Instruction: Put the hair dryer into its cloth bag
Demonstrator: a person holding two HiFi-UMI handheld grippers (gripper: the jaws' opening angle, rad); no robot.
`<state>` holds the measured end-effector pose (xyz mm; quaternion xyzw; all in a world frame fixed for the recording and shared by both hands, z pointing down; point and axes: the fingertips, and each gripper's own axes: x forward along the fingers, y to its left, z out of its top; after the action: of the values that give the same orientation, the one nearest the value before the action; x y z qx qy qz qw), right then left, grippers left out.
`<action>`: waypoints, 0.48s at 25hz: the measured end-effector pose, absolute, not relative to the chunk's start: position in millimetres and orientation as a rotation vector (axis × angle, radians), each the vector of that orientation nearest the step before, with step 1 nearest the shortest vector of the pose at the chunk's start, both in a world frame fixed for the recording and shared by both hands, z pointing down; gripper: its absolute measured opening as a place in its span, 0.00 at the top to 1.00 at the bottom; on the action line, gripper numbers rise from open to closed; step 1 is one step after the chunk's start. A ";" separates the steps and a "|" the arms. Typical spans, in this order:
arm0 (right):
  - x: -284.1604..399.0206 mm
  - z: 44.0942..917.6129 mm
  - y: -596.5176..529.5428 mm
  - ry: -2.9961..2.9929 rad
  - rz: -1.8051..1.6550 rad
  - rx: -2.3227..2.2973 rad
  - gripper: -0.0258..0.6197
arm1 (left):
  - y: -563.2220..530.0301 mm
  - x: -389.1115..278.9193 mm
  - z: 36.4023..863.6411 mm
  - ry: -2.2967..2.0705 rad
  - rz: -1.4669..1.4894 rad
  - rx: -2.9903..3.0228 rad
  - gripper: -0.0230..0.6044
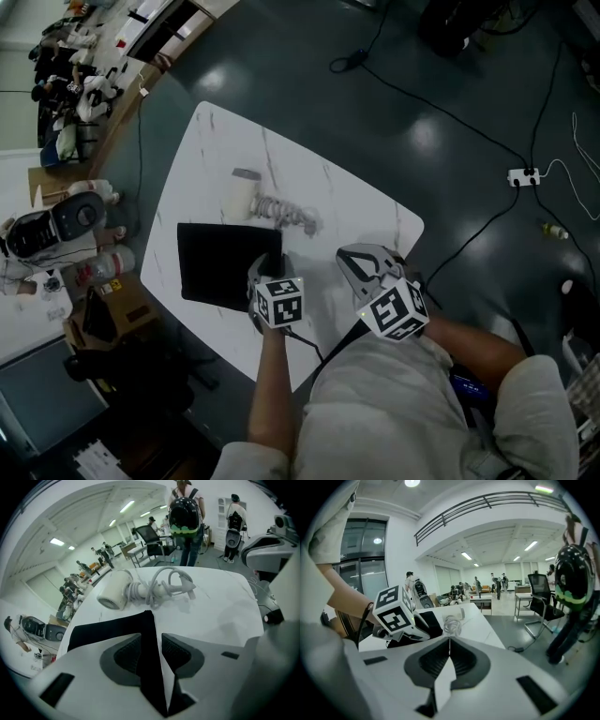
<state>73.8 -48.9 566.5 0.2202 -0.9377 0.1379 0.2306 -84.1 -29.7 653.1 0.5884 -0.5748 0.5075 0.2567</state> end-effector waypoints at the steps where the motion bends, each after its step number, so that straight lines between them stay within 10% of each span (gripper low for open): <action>1: 76.3 568.2 -49.6 -2.573 0.383 0.612 0.94 | -31.6 -84.7 654.2 -1.559 1.378 1.596 0.75; 12: 83.8 577.5 -52.3 -2.546 0.384 0.642 0.94 | -29.4 -96.2 674.7 -1.515 1.344 1.554 0.87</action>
<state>83.8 -52.3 577.5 0.2348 -0.9310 0.1405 0.2415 -96.2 -29.4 674.7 0.5826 -0.5680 0.5038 0.2899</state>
